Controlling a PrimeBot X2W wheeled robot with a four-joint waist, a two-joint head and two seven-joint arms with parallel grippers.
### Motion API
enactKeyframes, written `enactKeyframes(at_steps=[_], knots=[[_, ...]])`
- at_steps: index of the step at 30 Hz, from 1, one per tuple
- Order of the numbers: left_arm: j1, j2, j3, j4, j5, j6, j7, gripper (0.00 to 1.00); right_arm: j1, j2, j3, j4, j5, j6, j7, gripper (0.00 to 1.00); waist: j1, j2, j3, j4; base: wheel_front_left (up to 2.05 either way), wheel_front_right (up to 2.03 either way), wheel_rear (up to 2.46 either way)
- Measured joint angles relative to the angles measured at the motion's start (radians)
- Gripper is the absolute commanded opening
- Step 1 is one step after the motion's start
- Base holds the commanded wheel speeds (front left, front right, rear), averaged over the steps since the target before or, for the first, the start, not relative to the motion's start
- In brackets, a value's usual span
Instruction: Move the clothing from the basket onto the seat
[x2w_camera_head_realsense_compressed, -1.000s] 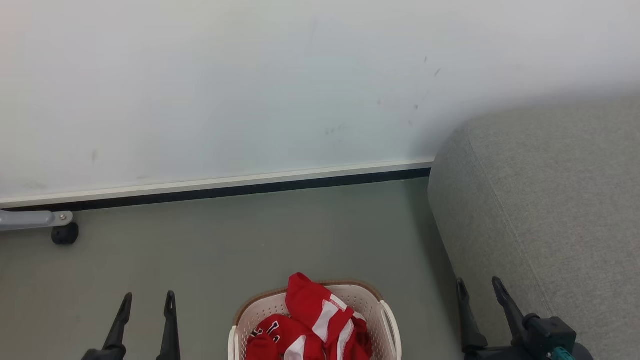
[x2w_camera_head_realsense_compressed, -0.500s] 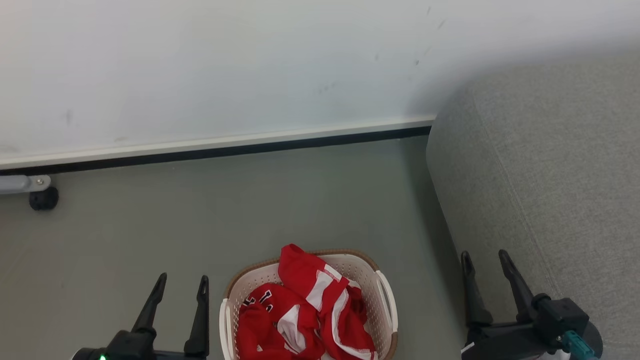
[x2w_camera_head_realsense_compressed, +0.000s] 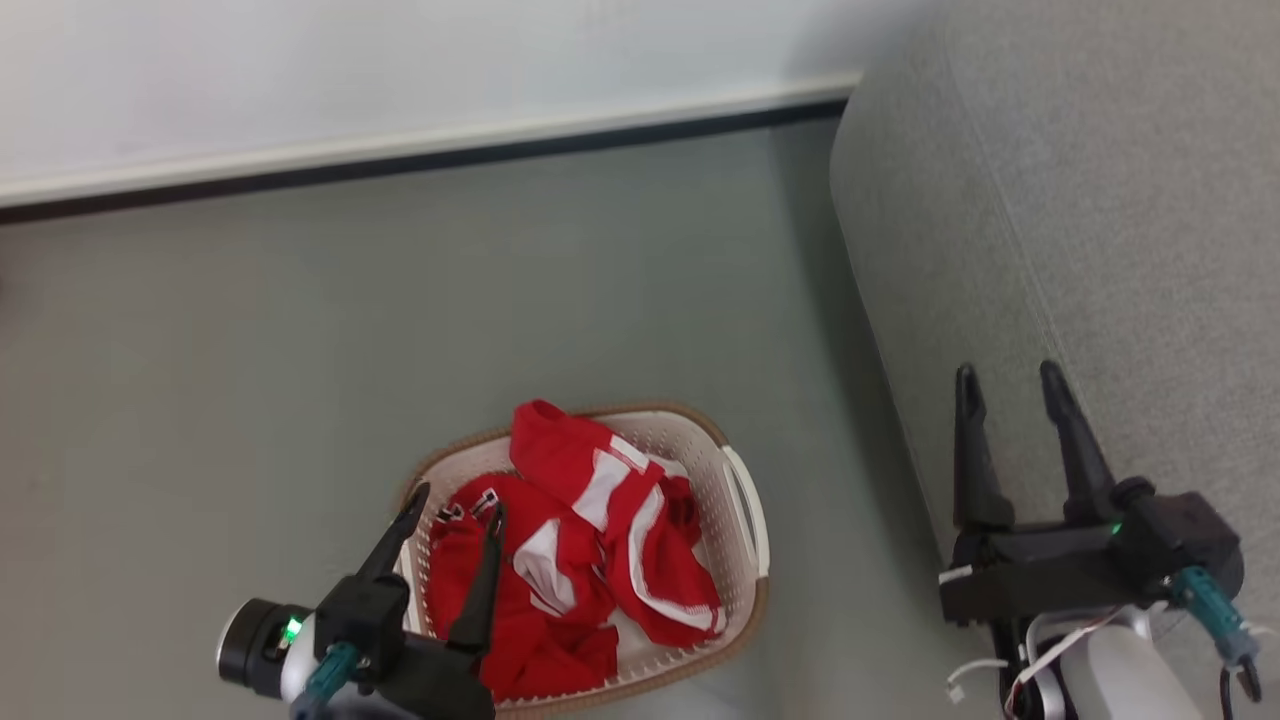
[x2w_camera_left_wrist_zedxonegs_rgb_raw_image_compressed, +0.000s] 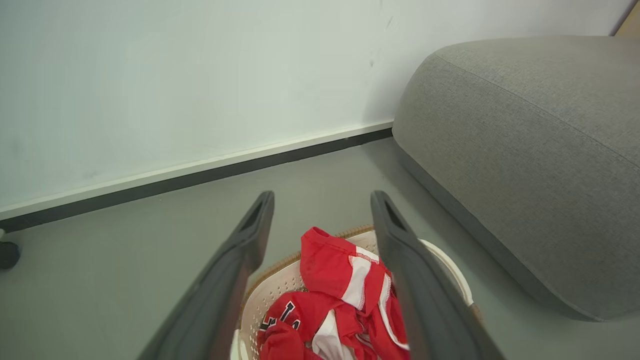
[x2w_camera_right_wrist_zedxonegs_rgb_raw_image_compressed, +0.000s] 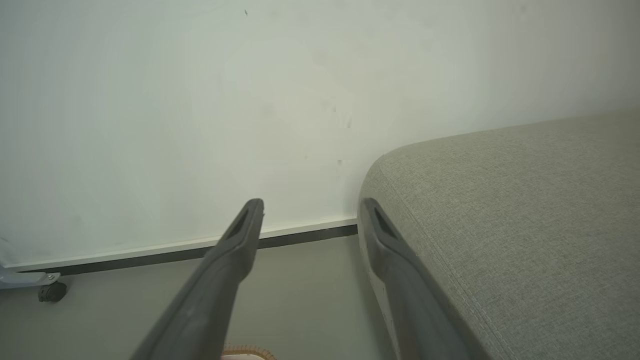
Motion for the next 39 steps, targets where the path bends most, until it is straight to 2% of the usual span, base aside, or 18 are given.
enactKeyframes(at_steps=[13, 30, 39], knots=[[-0.203, -0.011, -0.067, 0.195, 0.052, -0.026, 0.063, 1.0, -0.109, 0.008, -0.038, -0.067, -0.018, -0.007, -0.003, 1.0, -0.0001, 0.0, 0.206, -0.065, 0.0, 0.0, 0.0], [-0.456, -0.007, -0.005, 0.346, 0.038, -0.025, 0.116, 1.0, -0.255, 0.027, -0.038, -0.158, -0.032, -0.008, -0.003, 1.0, -0.0002, 0.0001, 0.477, -0.137, 0.0, 0.0, 0.0], [-0.499, 0.003, 0.03, 0.435, 0.027, -0.01, 0.093, 1.0, -0.297, 0.035, -0.043, -0.132, -0.035, -0.008, -0.003, 1.0, -0.0002, 0.0001, 0.587, -0.15, 0.0, 0.0, 0.0]])
